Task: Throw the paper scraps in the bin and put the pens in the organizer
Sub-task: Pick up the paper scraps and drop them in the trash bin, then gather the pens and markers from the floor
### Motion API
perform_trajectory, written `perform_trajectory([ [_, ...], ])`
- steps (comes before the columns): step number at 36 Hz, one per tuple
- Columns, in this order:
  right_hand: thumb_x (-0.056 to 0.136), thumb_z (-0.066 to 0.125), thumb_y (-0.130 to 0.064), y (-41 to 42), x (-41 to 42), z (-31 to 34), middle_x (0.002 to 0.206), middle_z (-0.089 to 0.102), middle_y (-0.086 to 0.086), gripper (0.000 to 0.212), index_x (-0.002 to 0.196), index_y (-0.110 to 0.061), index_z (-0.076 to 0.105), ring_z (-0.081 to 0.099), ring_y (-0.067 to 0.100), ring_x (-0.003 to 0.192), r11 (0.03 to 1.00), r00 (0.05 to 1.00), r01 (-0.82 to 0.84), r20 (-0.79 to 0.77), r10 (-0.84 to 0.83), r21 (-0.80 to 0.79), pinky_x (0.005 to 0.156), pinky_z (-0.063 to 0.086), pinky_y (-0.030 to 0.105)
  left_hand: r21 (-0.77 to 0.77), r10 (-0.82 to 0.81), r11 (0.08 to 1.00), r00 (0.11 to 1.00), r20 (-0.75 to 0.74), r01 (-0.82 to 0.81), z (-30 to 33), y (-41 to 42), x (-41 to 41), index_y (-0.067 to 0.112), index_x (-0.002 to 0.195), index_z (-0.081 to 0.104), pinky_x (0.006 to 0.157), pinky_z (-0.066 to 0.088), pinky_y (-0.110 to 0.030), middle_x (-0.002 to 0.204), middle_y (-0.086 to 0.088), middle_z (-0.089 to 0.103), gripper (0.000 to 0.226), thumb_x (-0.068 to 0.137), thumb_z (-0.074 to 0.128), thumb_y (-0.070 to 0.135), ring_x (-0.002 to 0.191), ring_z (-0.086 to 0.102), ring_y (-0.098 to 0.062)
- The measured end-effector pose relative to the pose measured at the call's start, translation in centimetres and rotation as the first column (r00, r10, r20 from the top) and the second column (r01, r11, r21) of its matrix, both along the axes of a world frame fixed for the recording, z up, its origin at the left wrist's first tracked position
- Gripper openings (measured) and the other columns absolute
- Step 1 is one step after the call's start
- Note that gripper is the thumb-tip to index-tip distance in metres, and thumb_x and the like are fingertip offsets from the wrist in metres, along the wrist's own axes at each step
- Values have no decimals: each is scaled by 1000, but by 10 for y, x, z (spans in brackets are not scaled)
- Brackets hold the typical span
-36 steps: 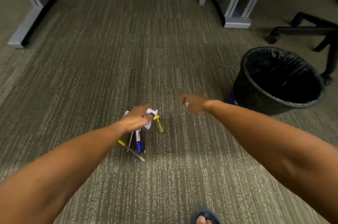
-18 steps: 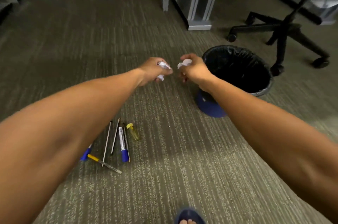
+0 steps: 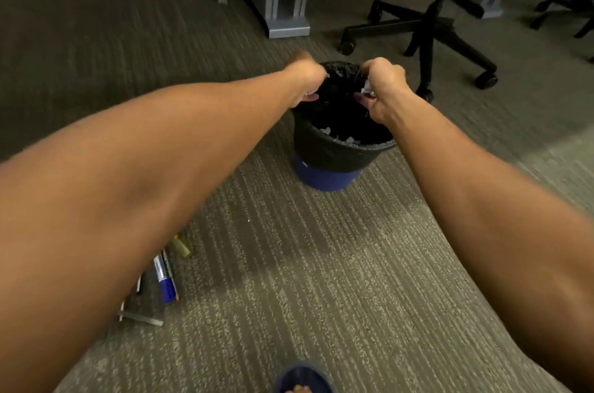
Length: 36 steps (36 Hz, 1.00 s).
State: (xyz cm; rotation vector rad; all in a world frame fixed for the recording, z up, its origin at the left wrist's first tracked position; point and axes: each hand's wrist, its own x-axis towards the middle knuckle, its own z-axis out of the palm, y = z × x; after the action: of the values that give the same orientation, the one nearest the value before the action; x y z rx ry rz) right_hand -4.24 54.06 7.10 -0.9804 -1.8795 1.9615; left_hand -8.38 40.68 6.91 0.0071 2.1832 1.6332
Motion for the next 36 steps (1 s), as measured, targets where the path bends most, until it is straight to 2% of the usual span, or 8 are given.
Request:
perform_trajectory([
  [4,90,61,-26,8,3,-7,133,59,18,67,148,-8,33,65,33,109,992,999,-46,-20,44,-120,88,56,48,-51,-67,997,997,-23,66,2,20,2,8,129,54,76,57,-34,124,-8,57,39,91,64,9,106,57,-23],
  [7,90,61,-43,16,4,-12,149,46,16,81,154,-13,23,55,35,125,995,1000,-25,-12,24,-101,104,46,52,-108,-100,990,994,-36,96,2,24,1,7,133,51,82,56,-38,116,-7,60,43,92,62,15,97,60,-20],
  [10,91,57,-49,17,7,-13,157,36,10,84,157,-18,16,48,32,133,995,999,-33,-17,31,-93,107,43,49,-110,-77,991,996,-51,71,4,19,1,1,132,48,59,54,-26,105,-10,63,38,96,54,11,76,67,-12],
  [14,91,55,-51,11,6,-14,162,27,6,86,158,-19,12,40,30,139,997,999,-46,-26,45,-57,103,40,45,-128,-72,990,996,-46,65,6,3,-1,8,143,43,90,50,-36,145,-13,46,46,98,52,11,126,51,-29],
  [22,94,55,-48,-32,0,-17,151,40,10,74,152,-20,19,43,30,134,969,991,-123,-33,133,214,110,38,48,-189,-34,982,990,-139,7,8,-59,-6,13,131,54,96,53,-39,113,-3,54,35,96,58,17,104,56,-19],
  [27,95,58,-38,-84,-4,-25,150,43,10,64,149,-24,27,42,29,137,871,964,-221,-37,263,439,111,39,48,-230,54,969,984,-168,-92,0,-129,-4,15,125,57,87,56,-35,108,-1,55,31,95,60,21,87,55,-12],
  [31,94,59,-38,-128,-1,-41,143,48,11,58,144,-21,34,44,31,131,711,897,-355,6,443,607,107,41,52,-283,171,935,971,-166,-213,-18,-198,6,13,126,59,76,56,-33,112,-3,55,34,94,63,21,97,54,-16],
  [36,93,61,-38,-181,3,-66,140,47,12,62,145,-22,32,43,32,131,500,760,-544,141,635,674,107,41,50,-332,310,883,943,-119,-332,-46,-277,30,6,118,64,90,57,-46,104,-11,62,28,92,65,19,90,59,-23],
])
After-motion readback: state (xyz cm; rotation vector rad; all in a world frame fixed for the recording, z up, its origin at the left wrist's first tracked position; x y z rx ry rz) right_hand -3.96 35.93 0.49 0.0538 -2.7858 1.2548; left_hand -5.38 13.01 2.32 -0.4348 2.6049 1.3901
